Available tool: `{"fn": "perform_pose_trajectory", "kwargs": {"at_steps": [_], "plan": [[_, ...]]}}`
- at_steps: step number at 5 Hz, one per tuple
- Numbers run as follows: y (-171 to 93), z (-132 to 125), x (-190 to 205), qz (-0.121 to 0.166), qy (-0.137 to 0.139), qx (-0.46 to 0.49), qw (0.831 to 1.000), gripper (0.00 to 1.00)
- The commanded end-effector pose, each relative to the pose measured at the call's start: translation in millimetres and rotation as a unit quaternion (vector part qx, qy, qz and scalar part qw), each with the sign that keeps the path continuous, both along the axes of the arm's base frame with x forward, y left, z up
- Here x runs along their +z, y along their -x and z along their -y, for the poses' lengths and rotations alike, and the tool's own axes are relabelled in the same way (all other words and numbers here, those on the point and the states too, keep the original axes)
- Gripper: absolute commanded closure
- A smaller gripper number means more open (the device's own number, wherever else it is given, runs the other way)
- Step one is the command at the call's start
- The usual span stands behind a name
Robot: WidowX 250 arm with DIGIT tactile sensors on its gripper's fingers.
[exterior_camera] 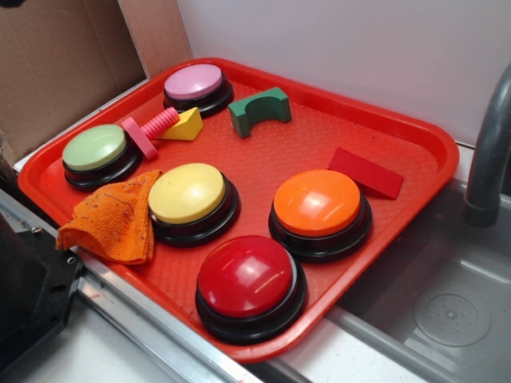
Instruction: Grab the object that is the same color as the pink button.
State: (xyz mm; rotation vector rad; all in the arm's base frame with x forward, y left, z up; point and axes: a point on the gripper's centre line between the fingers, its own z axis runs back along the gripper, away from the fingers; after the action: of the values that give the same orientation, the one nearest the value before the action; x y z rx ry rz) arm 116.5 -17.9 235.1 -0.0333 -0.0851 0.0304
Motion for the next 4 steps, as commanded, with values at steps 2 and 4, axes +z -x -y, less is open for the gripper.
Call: {"fn": "perform_pose_trajectory", "kwargs": {"at_steps": [2, 4], "plan": [[-17, -11, -22, 0.034, -0.014, 0.062, 0.997, 0.0], [-63, -49, -65, 0.087, -0.041, 0.146, 0.985, 0.0]]}}
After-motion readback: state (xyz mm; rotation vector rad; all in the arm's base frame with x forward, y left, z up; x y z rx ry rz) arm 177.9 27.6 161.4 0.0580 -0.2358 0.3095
